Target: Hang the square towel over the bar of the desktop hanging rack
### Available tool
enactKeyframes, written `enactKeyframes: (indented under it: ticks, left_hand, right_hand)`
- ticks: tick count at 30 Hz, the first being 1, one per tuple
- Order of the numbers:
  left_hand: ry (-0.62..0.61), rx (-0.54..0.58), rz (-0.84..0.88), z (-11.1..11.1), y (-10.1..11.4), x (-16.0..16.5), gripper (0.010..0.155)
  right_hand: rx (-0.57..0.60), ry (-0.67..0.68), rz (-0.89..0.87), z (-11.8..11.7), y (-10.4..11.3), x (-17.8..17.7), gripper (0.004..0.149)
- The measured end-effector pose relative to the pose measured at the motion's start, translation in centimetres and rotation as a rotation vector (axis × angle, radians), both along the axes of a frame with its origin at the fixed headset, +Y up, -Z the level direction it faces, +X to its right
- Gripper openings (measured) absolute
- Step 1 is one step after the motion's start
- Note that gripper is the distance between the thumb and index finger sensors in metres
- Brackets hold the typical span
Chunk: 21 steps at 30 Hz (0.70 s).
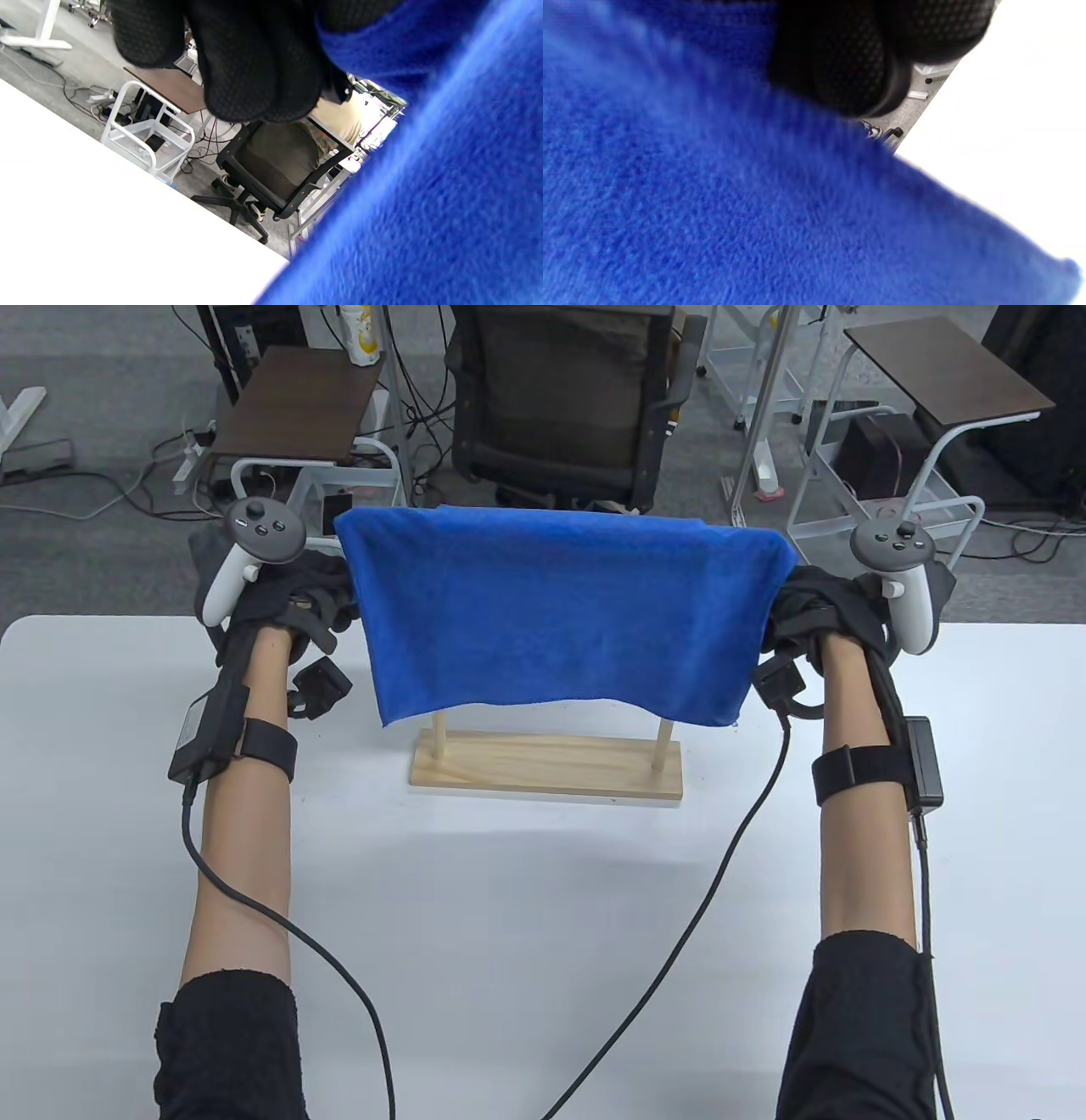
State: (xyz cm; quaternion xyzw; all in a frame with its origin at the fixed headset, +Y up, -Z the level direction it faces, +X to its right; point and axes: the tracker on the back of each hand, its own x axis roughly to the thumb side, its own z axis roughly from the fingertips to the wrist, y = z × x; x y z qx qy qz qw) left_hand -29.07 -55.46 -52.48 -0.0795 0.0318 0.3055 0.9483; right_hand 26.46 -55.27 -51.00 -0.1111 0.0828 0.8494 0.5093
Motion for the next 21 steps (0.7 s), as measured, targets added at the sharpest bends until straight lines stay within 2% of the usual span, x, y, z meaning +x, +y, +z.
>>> enactKeyframes:
  ticks: [16, 21]
  left_hand:
    - [-0.016, -0.091, -0.005, 1.7, -5.8, -0.3, 0.041]
    - [-0.013, -0.092, 0.053, 2.1, -6.4, -0.8, 0.041]
  right_hand:
    - [-0.087, -0.020, 0.093, 1.0, -4.8, 0.1, 0.038]
    - [-0.084, -0.023, 0.065, 1.3, -5.3, 0.0, 0.038]
